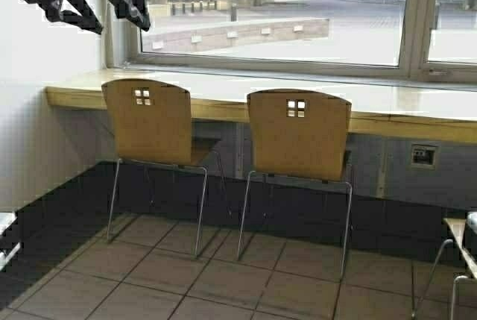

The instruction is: Push the chairs under the table

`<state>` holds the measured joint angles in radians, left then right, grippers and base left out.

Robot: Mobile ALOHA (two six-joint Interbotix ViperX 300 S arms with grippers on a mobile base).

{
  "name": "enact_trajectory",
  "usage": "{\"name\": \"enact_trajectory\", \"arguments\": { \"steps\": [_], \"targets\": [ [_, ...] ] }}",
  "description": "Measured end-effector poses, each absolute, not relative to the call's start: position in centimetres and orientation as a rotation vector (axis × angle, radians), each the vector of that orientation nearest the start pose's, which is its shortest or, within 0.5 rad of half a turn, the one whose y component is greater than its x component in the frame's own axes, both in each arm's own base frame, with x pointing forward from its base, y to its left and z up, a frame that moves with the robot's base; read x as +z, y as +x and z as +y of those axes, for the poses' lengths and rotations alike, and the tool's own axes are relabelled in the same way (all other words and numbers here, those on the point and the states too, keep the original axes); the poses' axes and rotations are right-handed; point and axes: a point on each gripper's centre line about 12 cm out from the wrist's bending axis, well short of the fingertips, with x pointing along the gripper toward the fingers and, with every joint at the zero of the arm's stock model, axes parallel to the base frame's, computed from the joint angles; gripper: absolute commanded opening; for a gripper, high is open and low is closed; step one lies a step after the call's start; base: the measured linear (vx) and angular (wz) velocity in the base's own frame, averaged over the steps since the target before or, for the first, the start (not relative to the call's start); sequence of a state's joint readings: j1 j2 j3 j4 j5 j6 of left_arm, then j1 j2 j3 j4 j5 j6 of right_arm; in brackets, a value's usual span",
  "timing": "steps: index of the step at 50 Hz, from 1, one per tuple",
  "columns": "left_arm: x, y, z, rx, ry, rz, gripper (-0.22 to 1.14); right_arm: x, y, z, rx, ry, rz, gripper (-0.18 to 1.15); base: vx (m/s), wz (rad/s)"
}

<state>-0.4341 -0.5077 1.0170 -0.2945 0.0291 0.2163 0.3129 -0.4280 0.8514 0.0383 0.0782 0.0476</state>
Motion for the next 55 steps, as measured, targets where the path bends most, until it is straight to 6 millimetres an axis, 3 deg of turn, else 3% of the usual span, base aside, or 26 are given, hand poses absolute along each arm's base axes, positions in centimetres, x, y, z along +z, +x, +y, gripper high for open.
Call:
{"name": "enact_trajectory", "arguments": {
  "steps": [23, 55],
  "targets": [
    [21.4, 24.7, -11.5, -0.408, 0.031, 0.539, 1.01, 26.5, 28.3, 9.6, 0.305, 0.015, 0.452, 1.0, -0.18, -0.12],
    [21.4, 24.6, -11.7, -0.414, 0.027, 0.548, 1.01, 25.0, 28.8, 9.4, 0.288, 0.02, 0.506, 1.0, -0.08, -0.39]
  ]
}}
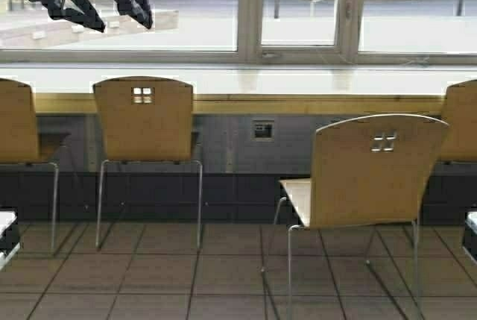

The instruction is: Push the chairs under the table

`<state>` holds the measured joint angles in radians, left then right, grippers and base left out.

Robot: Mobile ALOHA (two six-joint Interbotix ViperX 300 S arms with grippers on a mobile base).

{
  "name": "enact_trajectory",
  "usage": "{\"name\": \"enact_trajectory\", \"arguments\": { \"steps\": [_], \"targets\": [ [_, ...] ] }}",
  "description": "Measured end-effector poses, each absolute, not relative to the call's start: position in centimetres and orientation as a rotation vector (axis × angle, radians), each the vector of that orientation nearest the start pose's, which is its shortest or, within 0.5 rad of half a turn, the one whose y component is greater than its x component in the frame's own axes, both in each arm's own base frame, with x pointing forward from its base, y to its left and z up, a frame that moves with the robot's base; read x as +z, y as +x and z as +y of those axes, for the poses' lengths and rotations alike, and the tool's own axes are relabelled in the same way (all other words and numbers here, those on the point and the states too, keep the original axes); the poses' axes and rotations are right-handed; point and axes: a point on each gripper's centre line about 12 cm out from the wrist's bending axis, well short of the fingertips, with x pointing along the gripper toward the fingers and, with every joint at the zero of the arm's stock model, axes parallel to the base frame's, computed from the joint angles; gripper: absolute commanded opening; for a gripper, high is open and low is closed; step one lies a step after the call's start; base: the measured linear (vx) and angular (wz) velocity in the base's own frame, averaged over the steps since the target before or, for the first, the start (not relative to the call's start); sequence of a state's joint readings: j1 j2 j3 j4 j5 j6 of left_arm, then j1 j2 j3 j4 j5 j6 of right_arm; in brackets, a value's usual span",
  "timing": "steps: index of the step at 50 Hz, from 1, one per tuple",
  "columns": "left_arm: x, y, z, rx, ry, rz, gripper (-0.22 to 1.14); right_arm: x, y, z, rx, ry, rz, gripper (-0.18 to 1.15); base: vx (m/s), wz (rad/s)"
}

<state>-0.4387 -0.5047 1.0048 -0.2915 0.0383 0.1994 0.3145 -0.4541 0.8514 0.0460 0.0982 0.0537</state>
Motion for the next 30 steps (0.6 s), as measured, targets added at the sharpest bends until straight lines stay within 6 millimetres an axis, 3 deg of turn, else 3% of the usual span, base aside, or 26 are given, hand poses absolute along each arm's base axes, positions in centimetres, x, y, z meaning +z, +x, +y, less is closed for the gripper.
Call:
{"name": "enact_trajectory", "arguments": {
  "steps": [30],
  "targets": [
    [20.2, 24.9, -11.8, -0.403, 0.019, 0.597, 1.01, 22.6, 29.2, 9.7, 0.282, 0.021, 0.613, 1.0, 0.0, -0.32]
  ]
}}
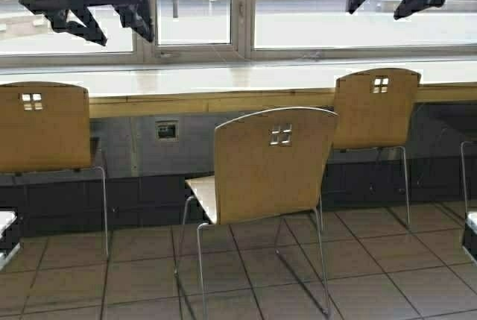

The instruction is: Push the chairs under the table

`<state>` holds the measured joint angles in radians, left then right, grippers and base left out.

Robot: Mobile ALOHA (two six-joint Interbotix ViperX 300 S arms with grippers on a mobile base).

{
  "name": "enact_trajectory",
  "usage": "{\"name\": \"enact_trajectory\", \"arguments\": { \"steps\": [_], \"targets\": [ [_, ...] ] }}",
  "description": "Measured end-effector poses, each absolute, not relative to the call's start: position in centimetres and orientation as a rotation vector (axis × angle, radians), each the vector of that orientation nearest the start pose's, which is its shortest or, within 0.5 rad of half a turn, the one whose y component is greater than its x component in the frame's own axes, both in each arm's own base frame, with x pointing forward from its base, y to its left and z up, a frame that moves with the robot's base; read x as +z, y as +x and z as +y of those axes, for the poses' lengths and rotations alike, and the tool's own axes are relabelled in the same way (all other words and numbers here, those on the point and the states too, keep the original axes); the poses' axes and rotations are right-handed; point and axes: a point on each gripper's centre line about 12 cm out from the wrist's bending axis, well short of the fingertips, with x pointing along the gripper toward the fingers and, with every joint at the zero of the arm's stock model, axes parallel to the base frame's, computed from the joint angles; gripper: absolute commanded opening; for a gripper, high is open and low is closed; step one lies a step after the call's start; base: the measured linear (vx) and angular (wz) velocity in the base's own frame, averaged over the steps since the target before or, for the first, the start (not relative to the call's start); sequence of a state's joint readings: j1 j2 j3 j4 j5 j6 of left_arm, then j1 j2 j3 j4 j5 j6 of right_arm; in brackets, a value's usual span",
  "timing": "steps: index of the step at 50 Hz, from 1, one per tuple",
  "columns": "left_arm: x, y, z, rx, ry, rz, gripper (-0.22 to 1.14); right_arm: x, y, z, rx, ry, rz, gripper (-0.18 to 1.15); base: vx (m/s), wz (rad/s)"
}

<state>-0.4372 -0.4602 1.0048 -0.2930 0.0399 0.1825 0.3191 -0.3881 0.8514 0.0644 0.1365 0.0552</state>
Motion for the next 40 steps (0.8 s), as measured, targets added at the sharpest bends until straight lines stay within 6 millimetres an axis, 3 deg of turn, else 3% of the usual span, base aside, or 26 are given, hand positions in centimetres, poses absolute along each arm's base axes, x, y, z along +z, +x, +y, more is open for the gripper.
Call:
{"name": "enact_trajectory", "arguments": {
  "steps": [40],
  "targets": [
    [20.6, 24.65, -12.0, -0.405, -0.034, 0.643, 1.01, 23.35, 29.19, 9.94, 0.269, 0.108, 0.63, 1.0, 0.18, -0.07]
  ]
}}
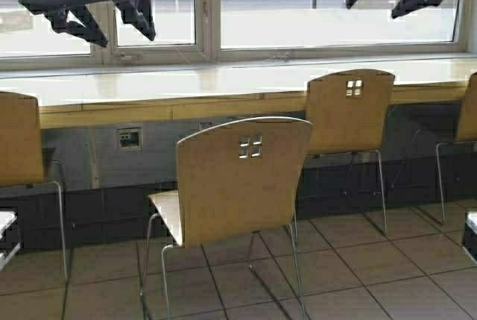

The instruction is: Push the chairs under the table

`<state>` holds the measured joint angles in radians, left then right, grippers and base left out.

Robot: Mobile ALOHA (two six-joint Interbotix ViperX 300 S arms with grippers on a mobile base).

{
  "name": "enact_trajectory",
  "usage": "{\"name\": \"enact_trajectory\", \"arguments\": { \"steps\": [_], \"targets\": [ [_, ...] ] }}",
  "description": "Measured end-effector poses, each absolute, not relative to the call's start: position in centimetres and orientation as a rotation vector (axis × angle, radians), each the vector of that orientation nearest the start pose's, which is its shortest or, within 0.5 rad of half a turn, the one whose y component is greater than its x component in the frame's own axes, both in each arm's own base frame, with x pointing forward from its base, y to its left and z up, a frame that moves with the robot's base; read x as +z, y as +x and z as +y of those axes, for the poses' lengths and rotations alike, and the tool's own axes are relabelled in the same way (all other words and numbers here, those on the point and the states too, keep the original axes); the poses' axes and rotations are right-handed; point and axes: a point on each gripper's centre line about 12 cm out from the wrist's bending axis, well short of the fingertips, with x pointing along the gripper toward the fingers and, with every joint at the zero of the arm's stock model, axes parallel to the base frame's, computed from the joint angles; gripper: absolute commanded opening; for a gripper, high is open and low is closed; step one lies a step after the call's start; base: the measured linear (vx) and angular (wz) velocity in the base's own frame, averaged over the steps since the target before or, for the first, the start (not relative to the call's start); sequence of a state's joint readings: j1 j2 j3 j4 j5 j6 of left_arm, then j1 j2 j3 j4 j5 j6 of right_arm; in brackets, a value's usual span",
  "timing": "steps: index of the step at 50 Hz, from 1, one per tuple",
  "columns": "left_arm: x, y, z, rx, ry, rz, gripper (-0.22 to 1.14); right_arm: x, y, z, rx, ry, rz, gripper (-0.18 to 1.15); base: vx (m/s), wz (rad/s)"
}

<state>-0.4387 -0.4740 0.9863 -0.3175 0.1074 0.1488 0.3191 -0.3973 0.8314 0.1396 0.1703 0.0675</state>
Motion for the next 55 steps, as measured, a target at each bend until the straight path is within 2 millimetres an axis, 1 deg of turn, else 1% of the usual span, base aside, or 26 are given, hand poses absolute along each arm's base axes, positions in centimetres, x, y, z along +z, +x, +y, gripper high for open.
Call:
{"name": "enact_trajectory", "arguments": {
  "steps": [7, 14, 18, 20, 24, 27, 29, 33, 39, 44, 47, 52, 55],
  "targets": [
    [20.6, 24.9, -12.0, -0.374, -0.115, 0.664, 1.01, 23.1, 29.1, 9.9, 0.265, 0.121, 0.642, 1.0, 0.31, 0.03],
    [20.8, 25.7, -12.4, -0.34, -0.216, 0.683, 1.01, 22.9, 29.1, 10.0, 0.261, 0.151, 0.656, 0.99, 0.3, 0.05],
    [20.5, 26.3, -12.6, -0.296, -0.325, 0.71, 1.01, 22.8, 29.1, 10.1, 0.251, 0.198, 0.667, 1.0, 0.27, 0.01],
    [20.2, 26.7, -12.7, -0.26, -0.412, 0.725, 1.01, 22.7, 29.2, 10.0, 0.238, 0.24, 0.676, 1.0, 0.27, -0.01],
    [19.0, 27.4, -12.9, -0.177, -0.58, 0.748, 1.01, 23.0, 29.8, 10.2, 0.217, 0.334, 0.68, 1.0, 0.28, -0.08],
    [18.3, 28.1, -12.9, -0.11, -0.707, 0.748, 1.01, 23.3, 30.7, 10.5, 0.204, 0.404, 0.683, 0.99, 0.29, -0.08],
    [17.5, 28.5, -13.1, -0.059, -0.798, 0.747, 1.01, 23.3, 31.2, 10.7, 0.197, 0.434, 0.689, 1.0, 0.29, -0.06],
    [15.9, 29.0, -13.8, 0.022, -0.926, 0.755, 1.01, 22.7, 32.2, 11.1, 0.186, 0.464, 0.714, 0.99, 0.28, -0.05],
    [13.6, 29.0, -14.9, 0.113, -1.044, 0.782, 1.01, 21.1, 32.9, 11.8, 0.171, 0.499, 0.783, 1.0, 0.28, -0.08],
    [11.8, 29.1, -16.3, 0.162, -1.09, 0.81, 1.01, 20.0, 33.3, 12.4, 0.152, 0.561, 0.827, 0.99, 0.27, -0.07],
    [10.7, 29.3, -16.6, 0.191, -1.102, 0.816, 1.01, 19.7, 33.8, 12.8, 0.142, 0.607, 0.847, 1.0, 0.26, -0.1],
    [9.0, 29.7, -16.7, 0.249, -1.125, 0.824, 1.01, 19.4, 34.9, 13.2, 0.121, 0.689, 0.87, 1.0, 0.23, -0.09],
    [8.3, 29.9, -16.7, 0.287, -1.154, 0.83, 1.01, 18.8, 35.4, 13.4, 0.108, 0.715, 0.885, 0.99, 0.21, -0.07]
  ]
}}
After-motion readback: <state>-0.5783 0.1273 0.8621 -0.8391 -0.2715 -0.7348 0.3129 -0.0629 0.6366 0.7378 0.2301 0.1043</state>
